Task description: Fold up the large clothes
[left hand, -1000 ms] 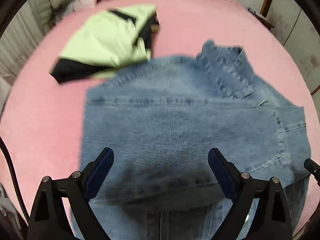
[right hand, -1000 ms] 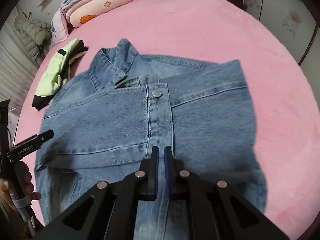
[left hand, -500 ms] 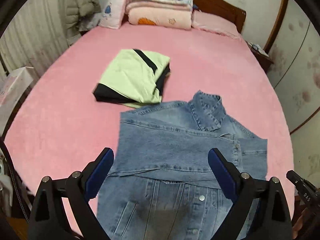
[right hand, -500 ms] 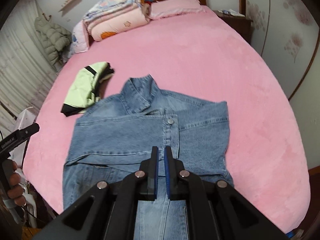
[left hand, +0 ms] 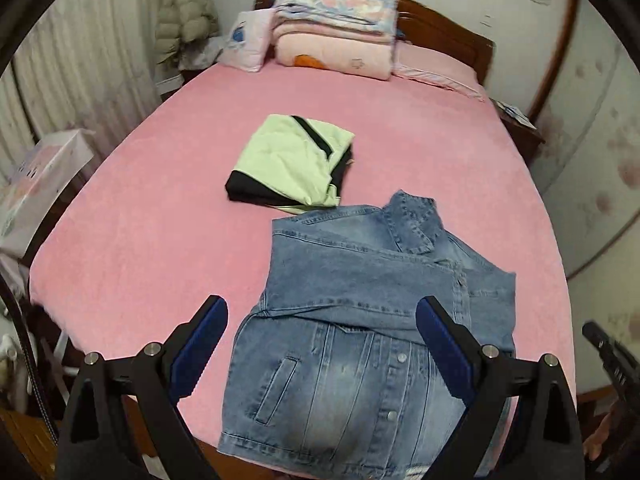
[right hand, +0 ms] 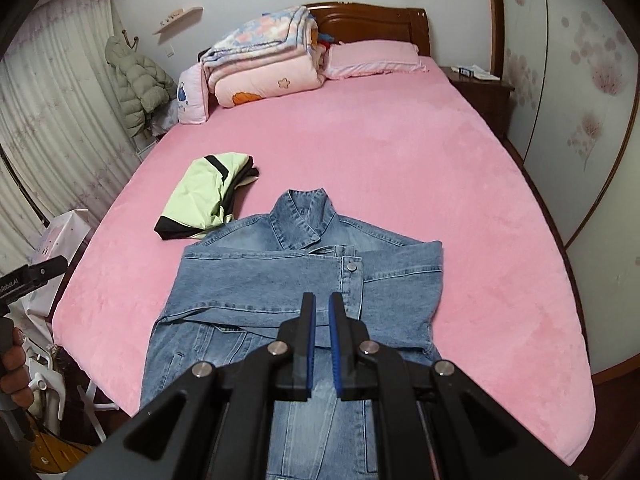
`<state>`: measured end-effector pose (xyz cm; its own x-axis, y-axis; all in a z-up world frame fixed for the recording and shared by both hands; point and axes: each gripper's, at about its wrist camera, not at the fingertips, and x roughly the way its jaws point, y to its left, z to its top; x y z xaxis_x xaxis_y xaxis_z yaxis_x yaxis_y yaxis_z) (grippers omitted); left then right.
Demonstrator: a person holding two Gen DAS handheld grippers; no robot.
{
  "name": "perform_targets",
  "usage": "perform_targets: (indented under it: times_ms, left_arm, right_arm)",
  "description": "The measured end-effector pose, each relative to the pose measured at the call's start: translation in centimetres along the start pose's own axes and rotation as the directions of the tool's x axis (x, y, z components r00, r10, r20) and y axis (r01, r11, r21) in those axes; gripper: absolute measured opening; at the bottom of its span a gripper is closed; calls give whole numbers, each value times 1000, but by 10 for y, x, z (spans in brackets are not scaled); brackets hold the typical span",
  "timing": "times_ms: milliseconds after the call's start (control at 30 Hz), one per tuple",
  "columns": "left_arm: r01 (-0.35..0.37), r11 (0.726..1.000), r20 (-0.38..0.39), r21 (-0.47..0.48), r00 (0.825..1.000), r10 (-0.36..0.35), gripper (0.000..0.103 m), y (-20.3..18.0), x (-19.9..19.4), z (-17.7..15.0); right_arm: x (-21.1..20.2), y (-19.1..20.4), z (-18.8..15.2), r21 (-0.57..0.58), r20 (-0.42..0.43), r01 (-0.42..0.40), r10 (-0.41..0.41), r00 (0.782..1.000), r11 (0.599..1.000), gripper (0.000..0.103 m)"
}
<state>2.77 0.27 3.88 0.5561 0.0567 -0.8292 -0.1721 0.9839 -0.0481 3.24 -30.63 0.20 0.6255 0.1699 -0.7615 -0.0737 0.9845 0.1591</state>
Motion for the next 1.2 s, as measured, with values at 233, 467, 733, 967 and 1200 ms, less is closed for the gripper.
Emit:
perform_targets:
  times_ms: [233, 467, 733, 967, 1200]
  left_arm:
    - [37, 993, 31, 108, 999, -41, 95, 6, -15, -38]
    - [87, 989, -1, 121, 996, -87, 95, 27, -5, -89]
    - [113, 991, -80, 78, 991, -106, 95, 64, 38, -148]
    - [185, 983, -159, -15, 970, -185, 95, 121, 89, -192]
    - [171, 984, -249, -57, 952, -180, 93, 164, 141, -236]
  right_arm:
    - [-25, 10, -36, 20, 9, 44, -44, 999, 999, 22]
    - [-24, 13, -96, 72, -58, 113, -109, 992, 991, 22]
    - [-11, 0, -171, 183, -67, 165, -156, 986, 969, 22]
    - [13, -8, -216, 170, -122, 215, -196, 973, 962, 22]
    - [14, -16, -237, 183, -168, 216, -186, 968, 959, 22]
